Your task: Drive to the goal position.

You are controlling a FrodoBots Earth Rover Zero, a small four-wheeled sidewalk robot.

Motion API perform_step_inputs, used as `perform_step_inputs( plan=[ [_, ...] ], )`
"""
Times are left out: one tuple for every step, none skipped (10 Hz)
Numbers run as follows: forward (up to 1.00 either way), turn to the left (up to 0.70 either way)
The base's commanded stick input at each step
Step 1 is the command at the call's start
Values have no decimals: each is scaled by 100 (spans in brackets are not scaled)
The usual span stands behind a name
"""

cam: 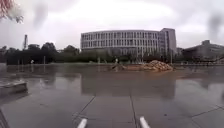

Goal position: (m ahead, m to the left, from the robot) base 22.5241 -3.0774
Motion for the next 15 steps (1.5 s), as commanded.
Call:
perform_step_inputs(
  plan=[
    [100,-17],
    [100,-36],
    [100,-21],
    [100,0],
    [100,0],
    [100,0],
    [100,0],
    [100,0],
    [100,0],
    [100,0],
    [100,0],
    [100,0],
    [100,0],
    [100,0],
    [100,0]
  ],
)
